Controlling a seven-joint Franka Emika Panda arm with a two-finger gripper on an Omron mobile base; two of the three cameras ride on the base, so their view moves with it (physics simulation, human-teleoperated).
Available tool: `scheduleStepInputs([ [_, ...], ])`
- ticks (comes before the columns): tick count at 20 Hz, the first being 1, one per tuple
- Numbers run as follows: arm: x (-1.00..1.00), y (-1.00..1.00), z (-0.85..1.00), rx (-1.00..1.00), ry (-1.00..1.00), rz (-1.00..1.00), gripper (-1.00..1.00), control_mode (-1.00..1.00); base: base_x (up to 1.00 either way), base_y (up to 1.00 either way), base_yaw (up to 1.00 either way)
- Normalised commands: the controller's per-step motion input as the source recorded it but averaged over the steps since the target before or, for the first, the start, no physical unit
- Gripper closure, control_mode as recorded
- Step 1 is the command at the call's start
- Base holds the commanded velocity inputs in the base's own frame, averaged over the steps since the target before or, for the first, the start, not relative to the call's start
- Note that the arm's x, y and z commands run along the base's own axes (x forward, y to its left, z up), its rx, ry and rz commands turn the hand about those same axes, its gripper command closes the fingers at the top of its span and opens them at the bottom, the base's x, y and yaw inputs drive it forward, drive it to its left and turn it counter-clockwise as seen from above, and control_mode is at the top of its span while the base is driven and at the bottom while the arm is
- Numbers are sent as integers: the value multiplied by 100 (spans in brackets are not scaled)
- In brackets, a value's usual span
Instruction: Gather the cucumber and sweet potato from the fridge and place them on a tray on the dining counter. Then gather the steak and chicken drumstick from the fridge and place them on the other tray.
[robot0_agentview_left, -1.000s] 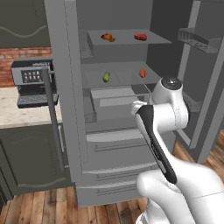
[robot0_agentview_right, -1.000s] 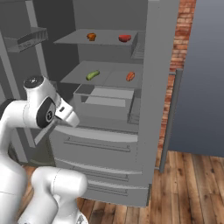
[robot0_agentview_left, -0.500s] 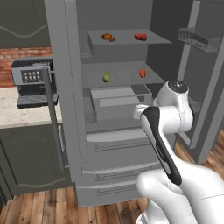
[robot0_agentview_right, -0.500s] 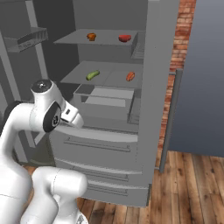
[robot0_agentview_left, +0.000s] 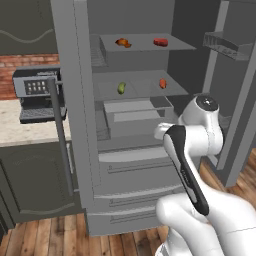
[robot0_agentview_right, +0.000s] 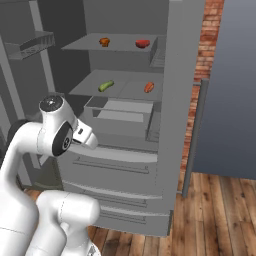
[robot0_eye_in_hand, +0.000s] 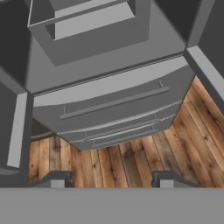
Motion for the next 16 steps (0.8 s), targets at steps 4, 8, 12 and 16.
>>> scheduleStepInputs([
  [4, 0, 0, 0, 0, -1, 0, -100, -100, 0, 0, 0],
  [8, 0, 0, 0, 0, -3, 0, -100, -100, 0, 0, 0],
  [12, 0, 0, 0, 0, -3, 0, -100, -100, 0, 0, 0],
  [16, 0, 0, 0, 0, -4, 0, -100, -100, 0, 0, 0],
])
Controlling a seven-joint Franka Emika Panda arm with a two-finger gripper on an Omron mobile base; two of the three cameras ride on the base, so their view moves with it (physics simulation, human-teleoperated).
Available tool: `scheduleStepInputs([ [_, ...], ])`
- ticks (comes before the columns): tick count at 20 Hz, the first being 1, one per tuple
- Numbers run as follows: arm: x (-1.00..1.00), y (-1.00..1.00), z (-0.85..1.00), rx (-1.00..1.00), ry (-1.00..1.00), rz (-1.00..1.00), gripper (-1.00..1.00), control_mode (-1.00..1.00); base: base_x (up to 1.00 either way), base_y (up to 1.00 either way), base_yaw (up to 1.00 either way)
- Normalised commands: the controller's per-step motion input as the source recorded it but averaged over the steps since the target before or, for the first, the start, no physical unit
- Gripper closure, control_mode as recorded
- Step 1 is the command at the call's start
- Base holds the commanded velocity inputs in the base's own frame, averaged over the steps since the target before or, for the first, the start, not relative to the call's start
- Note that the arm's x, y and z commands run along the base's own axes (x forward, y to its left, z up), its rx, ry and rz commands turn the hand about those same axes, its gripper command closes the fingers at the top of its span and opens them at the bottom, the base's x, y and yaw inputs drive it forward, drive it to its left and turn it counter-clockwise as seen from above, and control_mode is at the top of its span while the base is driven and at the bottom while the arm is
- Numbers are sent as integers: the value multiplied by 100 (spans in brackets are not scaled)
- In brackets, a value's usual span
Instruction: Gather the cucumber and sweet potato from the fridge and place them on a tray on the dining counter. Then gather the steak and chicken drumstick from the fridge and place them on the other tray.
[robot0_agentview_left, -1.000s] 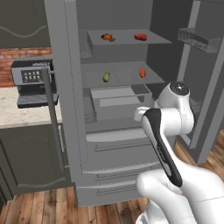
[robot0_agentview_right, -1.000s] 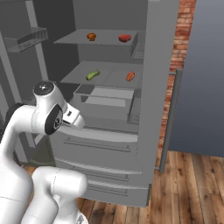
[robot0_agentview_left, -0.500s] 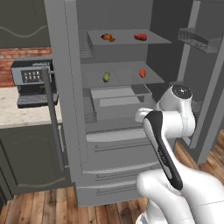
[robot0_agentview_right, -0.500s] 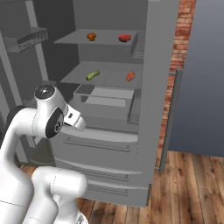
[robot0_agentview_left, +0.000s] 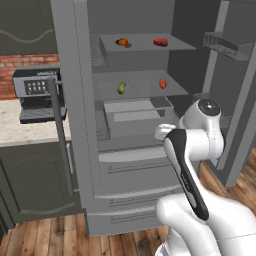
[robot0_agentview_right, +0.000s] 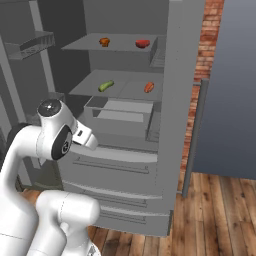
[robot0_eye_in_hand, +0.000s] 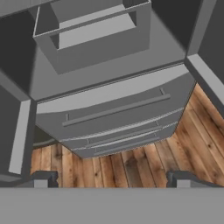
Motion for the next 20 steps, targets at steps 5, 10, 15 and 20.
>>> scheduleStepInputs([
  [5, 0, 0, 0, 0, 0, 0, -100, 100, 3, 0, 0],
  [10, 0, 0, 0, 0, 0, 0, -100, 100, 19, 0, 0],
  [15, 0, 0, 0, 0, 0, 0, -100, 100, 35, 0, 0],
  [20, 0, 0, 0, 0, 0, 0, -100, 100, 47, 0, 0],
])
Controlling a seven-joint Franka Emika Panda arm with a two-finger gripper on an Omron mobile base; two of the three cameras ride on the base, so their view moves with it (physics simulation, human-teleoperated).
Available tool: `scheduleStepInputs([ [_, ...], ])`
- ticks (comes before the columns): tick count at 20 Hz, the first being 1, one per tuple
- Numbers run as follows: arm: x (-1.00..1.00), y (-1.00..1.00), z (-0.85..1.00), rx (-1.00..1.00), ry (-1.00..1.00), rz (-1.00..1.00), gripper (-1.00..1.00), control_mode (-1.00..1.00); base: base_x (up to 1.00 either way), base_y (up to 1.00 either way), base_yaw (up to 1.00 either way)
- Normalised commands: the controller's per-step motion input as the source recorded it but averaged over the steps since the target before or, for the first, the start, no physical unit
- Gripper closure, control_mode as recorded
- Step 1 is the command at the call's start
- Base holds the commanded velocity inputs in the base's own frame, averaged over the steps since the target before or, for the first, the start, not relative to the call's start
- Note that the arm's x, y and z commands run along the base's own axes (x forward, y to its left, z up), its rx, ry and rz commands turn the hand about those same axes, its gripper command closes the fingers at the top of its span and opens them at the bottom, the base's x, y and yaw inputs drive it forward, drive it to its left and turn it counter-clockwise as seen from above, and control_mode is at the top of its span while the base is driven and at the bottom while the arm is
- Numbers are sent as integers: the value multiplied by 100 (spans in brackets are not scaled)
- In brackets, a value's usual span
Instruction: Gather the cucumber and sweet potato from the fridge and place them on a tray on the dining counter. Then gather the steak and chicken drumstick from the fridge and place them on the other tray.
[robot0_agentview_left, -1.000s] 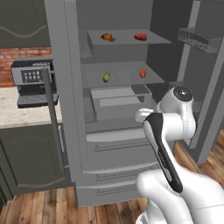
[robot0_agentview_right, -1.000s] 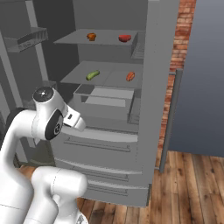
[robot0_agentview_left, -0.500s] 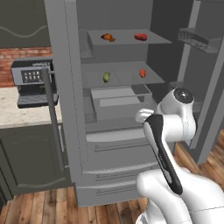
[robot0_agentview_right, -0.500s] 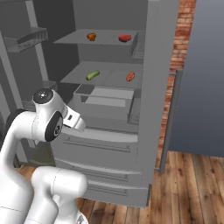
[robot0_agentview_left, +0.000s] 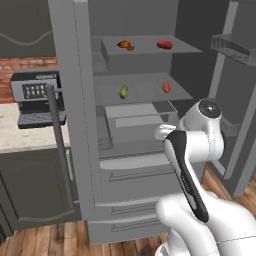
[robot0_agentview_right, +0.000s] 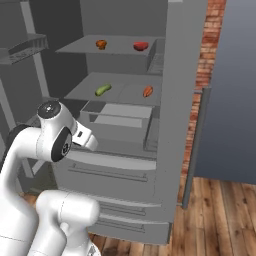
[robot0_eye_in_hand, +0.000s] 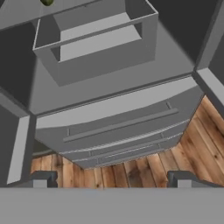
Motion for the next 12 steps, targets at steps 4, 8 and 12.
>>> scheduleStepInputs([
  [4, 0, 0, 0, 0, 0, 0, -100, 100, 41, 0, 0],
  [8, 0, 0, 0, 0, 0, 0, -100, 100, 46, 0, 1],
  [12, 0, 0, 0, 0, 0, 0, -100, 100, 48, 0, 2],
])
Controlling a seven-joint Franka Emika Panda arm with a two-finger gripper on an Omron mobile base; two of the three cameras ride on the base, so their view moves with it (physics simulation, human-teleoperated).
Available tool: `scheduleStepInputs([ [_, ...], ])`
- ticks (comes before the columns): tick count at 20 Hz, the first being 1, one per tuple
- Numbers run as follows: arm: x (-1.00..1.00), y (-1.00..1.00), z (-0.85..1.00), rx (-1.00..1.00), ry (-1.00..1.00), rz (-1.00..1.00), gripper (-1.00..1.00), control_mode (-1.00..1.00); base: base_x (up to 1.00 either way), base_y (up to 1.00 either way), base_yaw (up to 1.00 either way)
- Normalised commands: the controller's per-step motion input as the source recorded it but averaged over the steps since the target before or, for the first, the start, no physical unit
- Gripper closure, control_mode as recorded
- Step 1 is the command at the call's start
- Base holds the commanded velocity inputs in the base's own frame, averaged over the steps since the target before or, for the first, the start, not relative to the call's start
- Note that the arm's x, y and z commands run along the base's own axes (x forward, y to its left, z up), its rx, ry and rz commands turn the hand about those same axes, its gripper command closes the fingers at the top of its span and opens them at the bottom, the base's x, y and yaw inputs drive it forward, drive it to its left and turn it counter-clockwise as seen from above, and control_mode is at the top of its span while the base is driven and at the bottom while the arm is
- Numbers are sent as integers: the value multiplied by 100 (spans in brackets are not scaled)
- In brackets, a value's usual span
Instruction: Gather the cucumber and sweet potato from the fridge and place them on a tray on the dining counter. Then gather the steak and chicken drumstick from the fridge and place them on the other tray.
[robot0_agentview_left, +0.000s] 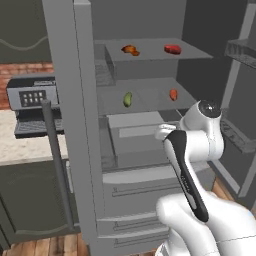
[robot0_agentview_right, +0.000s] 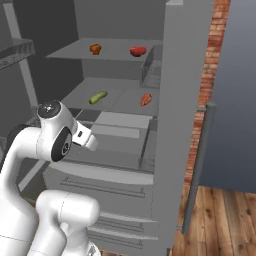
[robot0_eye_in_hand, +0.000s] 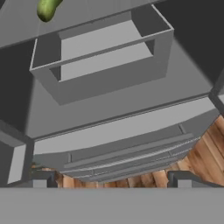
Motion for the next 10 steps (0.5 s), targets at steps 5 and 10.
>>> scheduleStepInputs([
  [5, 0, 0, 0, 0, 0, 0, -100, 100, 47, 0, 5],
  [10, 0, 0, 0, 0, 0, 0, -100, 100, 40, 0, 6],
])
